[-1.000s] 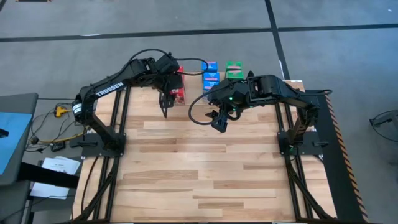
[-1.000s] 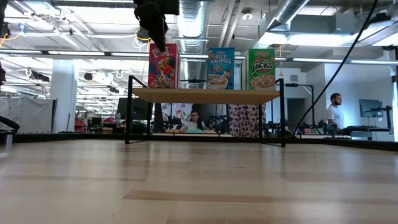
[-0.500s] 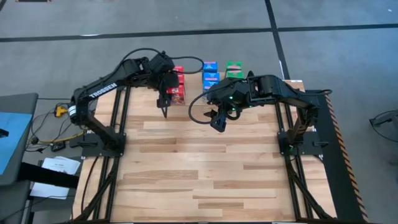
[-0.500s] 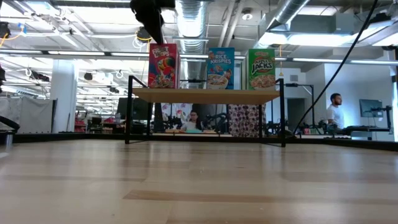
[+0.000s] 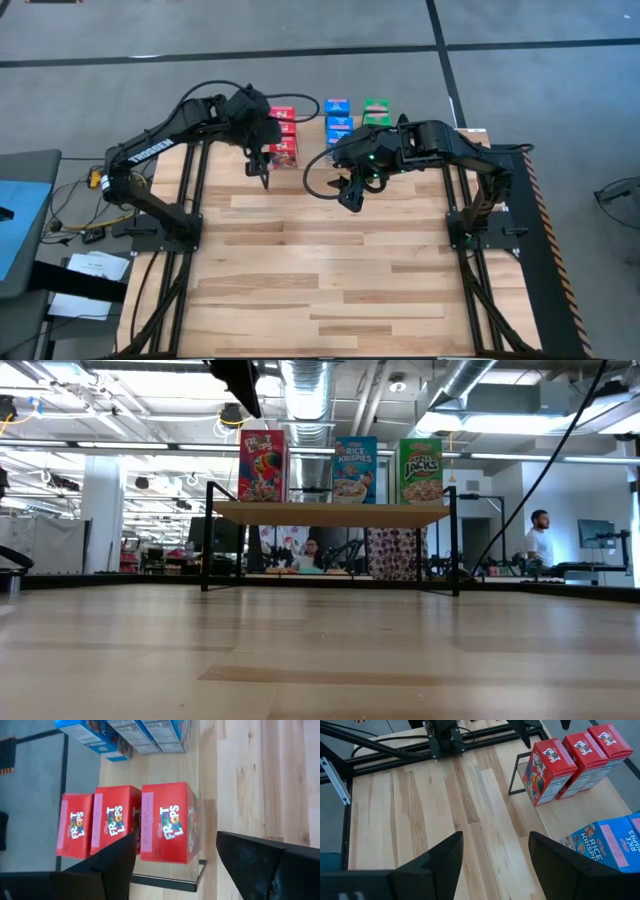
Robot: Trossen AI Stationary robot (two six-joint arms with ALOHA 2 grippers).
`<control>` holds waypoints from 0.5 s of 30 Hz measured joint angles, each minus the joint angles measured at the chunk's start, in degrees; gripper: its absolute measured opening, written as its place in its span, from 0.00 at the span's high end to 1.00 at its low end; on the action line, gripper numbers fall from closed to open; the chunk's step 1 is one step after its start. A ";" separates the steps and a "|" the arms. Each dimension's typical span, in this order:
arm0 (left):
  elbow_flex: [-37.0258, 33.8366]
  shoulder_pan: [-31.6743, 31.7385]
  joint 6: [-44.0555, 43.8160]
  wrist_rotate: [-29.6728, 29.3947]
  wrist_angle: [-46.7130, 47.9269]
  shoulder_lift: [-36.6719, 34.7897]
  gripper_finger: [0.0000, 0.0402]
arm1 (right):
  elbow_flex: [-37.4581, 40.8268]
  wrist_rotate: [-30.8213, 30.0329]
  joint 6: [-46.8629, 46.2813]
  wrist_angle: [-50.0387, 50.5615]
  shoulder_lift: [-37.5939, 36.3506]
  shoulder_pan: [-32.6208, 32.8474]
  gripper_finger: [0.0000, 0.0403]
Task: Stack cereal on shelf
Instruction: Adjust the blue cereal boxes on the shelf
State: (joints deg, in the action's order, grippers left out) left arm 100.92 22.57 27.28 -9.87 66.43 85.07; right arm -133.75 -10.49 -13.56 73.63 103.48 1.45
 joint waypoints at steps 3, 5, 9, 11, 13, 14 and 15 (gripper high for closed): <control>0.00 -0.66 -0.93 0.02 -0.06 -1.62 0.35 | 0.00 -0.01 0.00 0.00 0.00 0.00 0.38; 0.00 -1.03 -2.10 0.24 -0.01 -2.80 0.35 | 0.00 -0.01 -0.02 0.00 0.00 0.02 0.38; 0.00 -1.19 -5.81 4.76 0.02 -5.67 0.35 | 0.00 0.01 -0.02 0.01 0.00 0.00 0.38; 0.00 -1.19 -7.59 8.82 0.05 -7.13 0.35 | 0.00 0.00 -0.02 0.01 0.00 0.02 0.38; 0.00 -1.19 -9.11 13.27 0.07 -8.66 0.35 | 0.00 0.00 0.00 0.02 0.00 0.01 0.38; 0.00 -1.19 -9.71 15.48 0.07 -9.52 0.35 | 0.00 0.01 0.00 0.02 0.00 0.02 0.38; 0.00 -1.31 -10.08 17.74 0.07 -10.38 0.35 | 0.00 0.01 0.00 0.02 0.00 0.00 0.38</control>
State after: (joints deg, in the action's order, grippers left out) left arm 100.92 21.26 17.21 7.87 66.50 74.70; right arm -133.75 -10.48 -13.56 73.65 103.48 1.45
